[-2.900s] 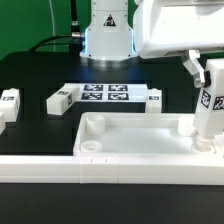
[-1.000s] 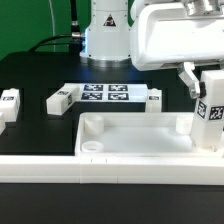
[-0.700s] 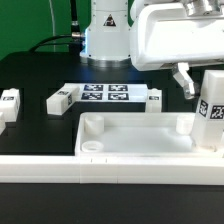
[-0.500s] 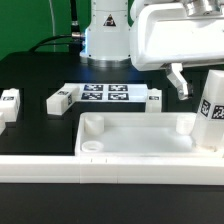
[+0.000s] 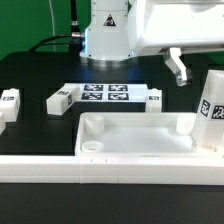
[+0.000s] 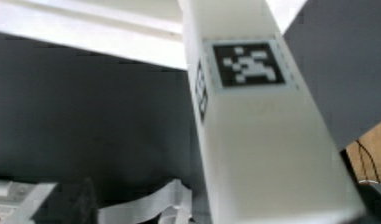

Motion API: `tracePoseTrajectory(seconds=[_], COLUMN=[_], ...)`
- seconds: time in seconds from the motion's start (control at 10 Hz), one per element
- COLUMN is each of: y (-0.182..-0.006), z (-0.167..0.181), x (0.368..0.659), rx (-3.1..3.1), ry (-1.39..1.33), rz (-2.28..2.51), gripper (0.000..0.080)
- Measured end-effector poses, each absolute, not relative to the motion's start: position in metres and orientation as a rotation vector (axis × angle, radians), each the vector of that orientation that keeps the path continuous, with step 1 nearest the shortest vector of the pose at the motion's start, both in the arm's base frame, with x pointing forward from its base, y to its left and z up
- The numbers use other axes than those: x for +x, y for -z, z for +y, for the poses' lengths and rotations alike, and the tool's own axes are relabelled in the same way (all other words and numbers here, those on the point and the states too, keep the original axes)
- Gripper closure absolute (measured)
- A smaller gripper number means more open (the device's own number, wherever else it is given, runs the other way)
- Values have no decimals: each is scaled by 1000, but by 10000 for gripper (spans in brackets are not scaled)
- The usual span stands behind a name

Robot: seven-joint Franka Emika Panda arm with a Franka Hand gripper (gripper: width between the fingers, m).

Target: Assemble desk

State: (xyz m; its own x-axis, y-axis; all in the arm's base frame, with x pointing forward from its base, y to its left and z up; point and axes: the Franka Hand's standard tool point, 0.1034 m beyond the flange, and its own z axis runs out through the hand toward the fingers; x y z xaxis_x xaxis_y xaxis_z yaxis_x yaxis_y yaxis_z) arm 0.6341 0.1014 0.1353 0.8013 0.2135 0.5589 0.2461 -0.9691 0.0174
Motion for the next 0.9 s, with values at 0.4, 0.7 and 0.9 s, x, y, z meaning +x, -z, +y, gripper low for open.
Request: tracePoseTrajectory(seconds=[0.4,0.7,0.9], y=[-137,-130,-129], z=[102,106,109], x=[633,626,623], rx=[-2939,-2986,-3018], ry=[855,633,389], rz=[-380,-401,-410], gripper=[151,151,151])
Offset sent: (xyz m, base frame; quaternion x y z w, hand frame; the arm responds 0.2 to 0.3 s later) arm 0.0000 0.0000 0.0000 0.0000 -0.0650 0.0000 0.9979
